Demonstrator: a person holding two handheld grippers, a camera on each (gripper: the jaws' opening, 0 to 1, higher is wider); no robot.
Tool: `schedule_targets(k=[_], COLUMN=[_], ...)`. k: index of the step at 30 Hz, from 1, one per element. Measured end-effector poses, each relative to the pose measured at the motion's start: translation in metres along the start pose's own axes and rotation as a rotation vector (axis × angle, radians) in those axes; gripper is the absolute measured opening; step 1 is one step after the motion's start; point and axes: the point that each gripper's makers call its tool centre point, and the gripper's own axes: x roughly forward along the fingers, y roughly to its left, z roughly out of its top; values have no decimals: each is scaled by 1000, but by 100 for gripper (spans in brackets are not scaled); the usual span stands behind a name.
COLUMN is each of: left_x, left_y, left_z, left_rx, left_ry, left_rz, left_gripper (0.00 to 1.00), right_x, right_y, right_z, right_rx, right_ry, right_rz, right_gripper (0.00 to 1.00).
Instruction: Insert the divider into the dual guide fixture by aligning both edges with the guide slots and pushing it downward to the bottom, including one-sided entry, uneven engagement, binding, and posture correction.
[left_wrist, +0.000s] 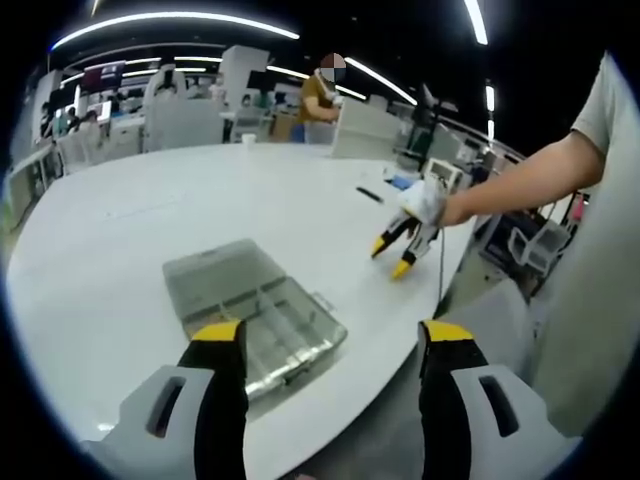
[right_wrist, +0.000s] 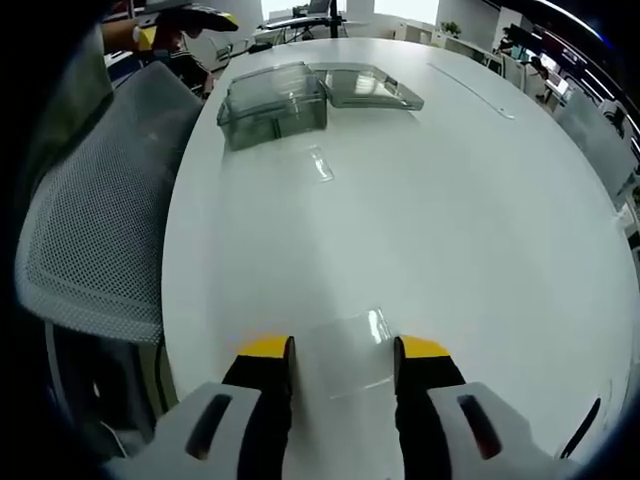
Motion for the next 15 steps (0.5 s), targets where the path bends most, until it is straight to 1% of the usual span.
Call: schedule_targets(k=[9, 15], left_x=[-2, -2], left_y=[3, 4], left_z=[-3, -3], left_rx=[-10, -22], left_ry=[-5, -11], left_rz=[3, 7], left_gripper=[67, 66], right_x=[-1, 0], right_y=[2, 2], right_z=[-1, -2], right_rx=[15, 43], right_ry=[29, 59], right_rz=[-9, -22], right_gripper=[31, 29])
